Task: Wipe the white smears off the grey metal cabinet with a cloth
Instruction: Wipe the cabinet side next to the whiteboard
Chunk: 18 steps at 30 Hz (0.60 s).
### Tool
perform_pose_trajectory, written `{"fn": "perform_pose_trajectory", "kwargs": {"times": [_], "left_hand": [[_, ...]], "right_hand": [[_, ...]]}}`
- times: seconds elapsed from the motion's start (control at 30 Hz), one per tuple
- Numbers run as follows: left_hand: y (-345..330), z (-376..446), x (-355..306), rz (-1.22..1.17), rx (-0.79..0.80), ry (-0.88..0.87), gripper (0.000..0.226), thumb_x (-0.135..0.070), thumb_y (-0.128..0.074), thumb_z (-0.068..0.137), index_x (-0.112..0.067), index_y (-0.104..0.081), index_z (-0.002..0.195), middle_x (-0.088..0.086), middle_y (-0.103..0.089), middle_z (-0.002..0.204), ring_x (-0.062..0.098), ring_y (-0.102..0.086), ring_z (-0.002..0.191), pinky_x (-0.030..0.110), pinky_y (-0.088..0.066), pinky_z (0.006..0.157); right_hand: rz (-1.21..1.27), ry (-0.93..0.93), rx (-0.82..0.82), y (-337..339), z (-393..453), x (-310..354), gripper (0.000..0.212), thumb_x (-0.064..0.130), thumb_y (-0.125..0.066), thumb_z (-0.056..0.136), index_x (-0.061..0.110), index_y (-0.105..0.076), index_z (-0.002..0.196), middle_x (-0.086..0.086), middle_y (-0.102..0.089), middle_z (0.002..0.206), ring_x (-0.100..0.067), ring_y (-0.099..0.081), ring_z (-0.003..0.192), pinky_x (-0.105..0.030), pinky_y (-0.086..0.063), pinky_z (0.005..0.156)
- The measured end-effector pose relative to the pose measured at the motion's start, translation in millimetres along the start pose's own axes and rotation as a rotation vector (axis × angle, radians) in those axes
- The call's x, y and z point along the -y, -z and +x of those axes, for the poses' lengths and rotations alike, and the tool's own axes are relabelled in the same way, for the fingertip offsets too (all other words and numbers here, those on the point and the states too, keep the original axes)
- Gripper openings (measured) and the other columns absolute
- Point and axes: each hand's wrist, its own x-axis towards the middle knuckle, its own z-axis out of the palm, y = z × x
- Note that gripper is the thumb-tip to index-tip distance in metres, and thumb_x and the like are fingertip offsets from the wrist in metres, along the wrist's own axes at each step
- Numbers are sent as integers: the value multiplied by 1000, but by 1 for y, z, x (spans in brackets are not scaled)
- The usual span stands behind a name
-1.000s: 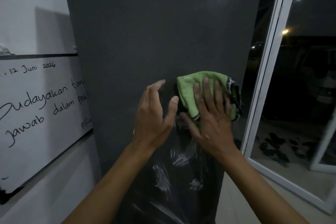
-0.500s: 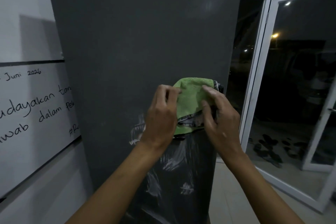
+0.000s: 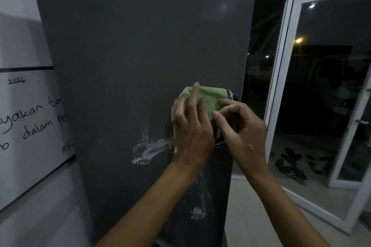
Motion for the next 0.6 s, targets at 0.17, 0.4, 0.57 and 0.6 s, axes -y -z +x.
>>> {"fn": "perform_pose_trajectory", "kwargs": {"times": [0.17, 0.4, 0.57, 0.6], "left_hand": [[-7, -5, -6, 209, -110, -63, 38, -25, -57, 108, -4, -64, 139, 13, -49, 158, 31, -33, 137, 45, -15, 127], [2, -4, -8, 263, -116, -34, 40, -26, -67, 99, -11, -67, 136, 6, -38, 151, 29, -32, 132, 46, -32, 116], [12, 0, 0, 272, -60, -49, 43, -38, -60, 102, -13, -64, 137, 11, -36, 150, 33, -27, 135, 47, -21, 122], [12, 0, 1, 285, -58, -74, 45, -35, -62, 101, -11, -63, 138, 11, -35, 151, 33, -26, 137, 46, -18, 123]], "right_hand": [[-21, 15, -55, 11, -6, -9, 6, 14, -71, 99, 11, -71, 105, 2, -73, 113, -4, -72, 102, -17, -58, 85], [-73, 48, -76, 22, -6, -17, 16, 12, -72, 98, 9, -69, 113, 0, -71, 105, -4, -70, 96, -13, -55, 83], [-68, 38, -104, 15, 4, -14, 30, 6, -79, 93, 7, -64, 119, -3, -66, 103, -8, -68, 88, -16, -55, 76], [-79, 49, -103, 14, 6, -13, 31, 4, -79, 92, 8, -64, 119, -3, -66, 104, -9, -67, 88, -16, -55, 76]]}}
